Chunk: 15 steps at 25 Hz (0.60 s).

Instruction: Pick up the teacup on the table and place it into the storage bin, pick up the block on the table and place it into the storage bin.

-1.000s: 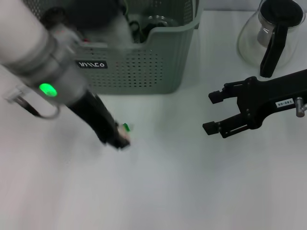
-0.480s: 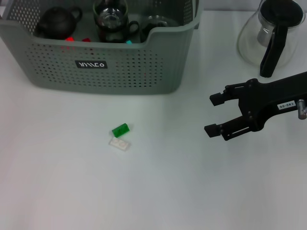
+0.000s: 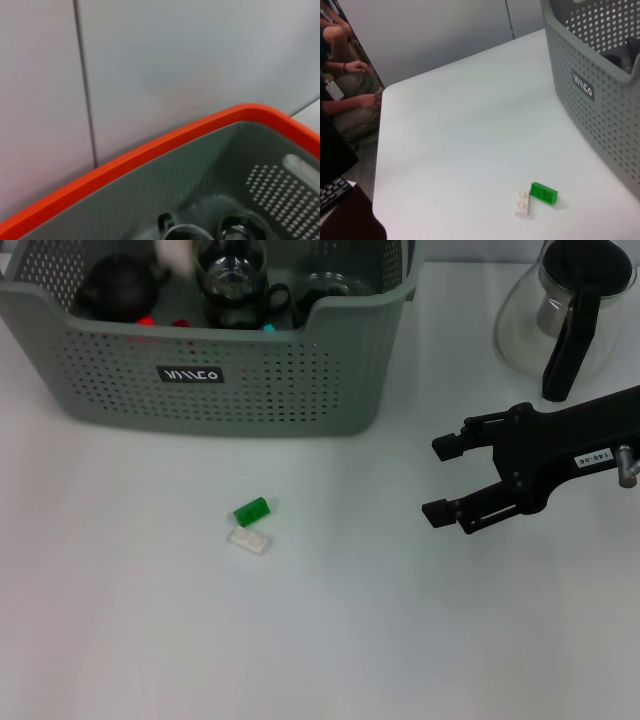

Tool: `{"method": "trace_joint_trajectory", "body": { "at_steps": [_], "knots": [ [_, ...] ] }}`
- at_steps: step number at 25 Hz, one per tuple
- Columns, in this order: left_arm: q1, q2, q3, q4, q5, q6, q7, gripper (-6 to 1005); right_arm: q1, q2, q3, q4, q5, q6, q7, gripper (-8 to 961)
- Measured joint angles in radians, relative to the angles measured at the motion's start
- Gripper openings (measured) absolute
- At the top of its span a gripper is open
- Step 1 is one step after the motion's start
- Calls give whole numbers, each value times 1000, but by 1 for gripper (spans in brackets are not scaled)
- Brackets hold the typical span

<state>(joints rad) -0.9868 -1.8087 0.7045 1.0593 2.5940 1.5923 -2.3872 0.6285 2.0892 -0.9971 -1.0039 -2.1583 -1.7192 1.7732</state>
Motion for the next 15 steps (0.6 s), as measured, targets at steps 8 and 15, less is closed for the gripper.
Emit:
{"method": "trace_joint_trajectory", "body": {
  "at_steps": [8,15],
  "knots": [
    [21,-17,-34,111,-47,231,128,702,-2,1,5,1,0,3,-2,947],
    [186,-181,84,467,-177,477,348,918,0,2,21,4,0,10,0,947]
  ]
}}
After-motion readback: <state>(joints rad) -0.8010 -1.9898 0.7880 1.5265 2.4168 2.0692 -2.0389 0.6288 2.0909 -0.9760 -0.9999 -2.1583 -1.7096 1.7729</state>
